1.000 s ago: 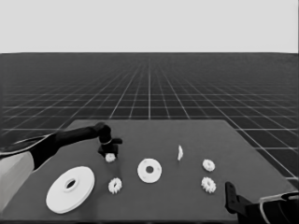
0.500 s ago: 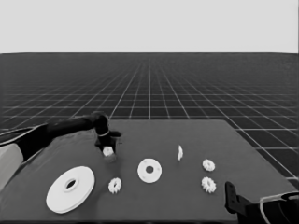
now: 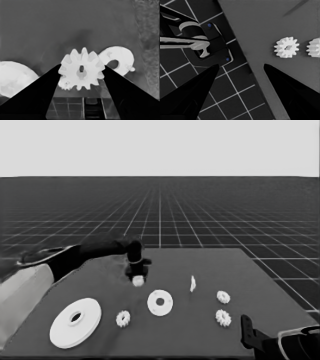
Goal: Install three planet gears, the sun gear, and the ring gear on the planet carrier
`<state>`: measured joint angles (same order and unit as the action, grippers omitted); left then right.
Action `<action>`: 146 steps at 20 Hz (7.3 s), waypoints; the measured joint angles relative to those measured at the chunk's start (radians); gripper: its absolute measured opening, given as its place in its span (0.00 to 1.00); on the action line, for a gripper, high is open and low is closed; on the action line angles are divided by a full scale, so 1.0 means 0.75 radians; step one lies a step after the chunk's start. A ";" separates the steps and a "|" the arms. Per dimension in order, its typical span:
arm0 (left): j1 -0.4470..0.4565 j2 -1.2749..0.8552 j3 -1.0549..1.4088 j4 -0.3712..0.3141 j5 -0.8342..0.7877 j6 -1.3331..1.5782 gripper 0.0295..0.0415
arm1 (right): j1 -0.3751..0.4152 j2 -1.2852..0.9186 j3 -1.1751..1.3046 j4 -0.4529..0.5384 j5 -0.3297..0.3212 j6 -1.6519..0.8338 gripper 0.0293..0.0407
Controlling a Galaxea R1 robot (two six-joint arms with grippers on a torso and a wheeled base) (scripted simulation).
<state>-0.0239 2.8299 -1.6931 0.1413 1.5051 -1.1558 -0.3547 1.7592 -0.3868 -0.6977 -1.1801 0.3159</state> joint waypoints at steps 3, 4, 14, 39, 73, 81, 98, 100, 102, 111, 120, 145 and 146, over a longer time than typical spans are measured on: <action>0.003 0.247 -0.155 0.003 0.009 -0.059 0.14 | 0.000 0.000 0.000 0.000 0.000 0.000 0.81; 0.003 0.273 -0.181 0.003 0.009 -0.059 0.14 | 0.000 0.000 0.000 0.000 0.000 0.000 0.81; 0.187 0.356 -0.375 0.164 -0.083 0.028 0.14 | 0.000 0.000 0.000 0.000 0.000 0.000 0.81; 0.025 -0.006 0.368 0.045 0.043 -0.348 0.75 | 0.000 0.000 0.000 0.000 0.000 0.000 0.81; 0.098 -0.447 0.914 0.118 0.063 -0.435 0.14 | 0.000 0.000 0.000 0.000 0.000 0.000 0.81; 0.050 0.015 0.549 0.069 0.086 -0.534 0.14 | 0.000 0.000 0.000 0.000 0.000 0.000 0.81; 0.272 0.162 0.265 0.286 0.035 -0.406 0.14 | 0.000 0.000 0.000 0.000 0.000 0.000 0.81; 0.273 0.162 0.264 0.287 0.034 -0.405 0.64 | 0.000 0.000 0.000 0.000 0.000 0.000 0.81; 0.273 0.162 0.264 0.287 0.034 -0.405 0.74 | 0.000 0.000 0.000 0.000 0.000 0.000 0.81; 0.096 0.138 0.381 0.114 0.077 -0.488 0.75 | 0.000 0.000 0.000 0.000 0.000 0.000 0.81; -0.235 -0.717 1.217 0.170 -0.690 0.812 0.96 | 0.000 0.000 0.000 0.000 0.000 0.000 0.81; -0.424 -1.433 1.700 0.225 -1.105 2.009 0.75 | 0.241 0.803 -1.677 0.598 -0.163 0.576 0.81; -0.424 -1.433 1.700 0.225 -1.105 2.009 0.75 | 0.239 0.805 -1.680 0.597 -0.161 0.575 0.81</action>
<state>-0.3422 1.7549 -0.4178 0.3101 0.6764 0.3508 -0.1757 2.3626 -1.6471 -0.2498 -1.3006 0.7469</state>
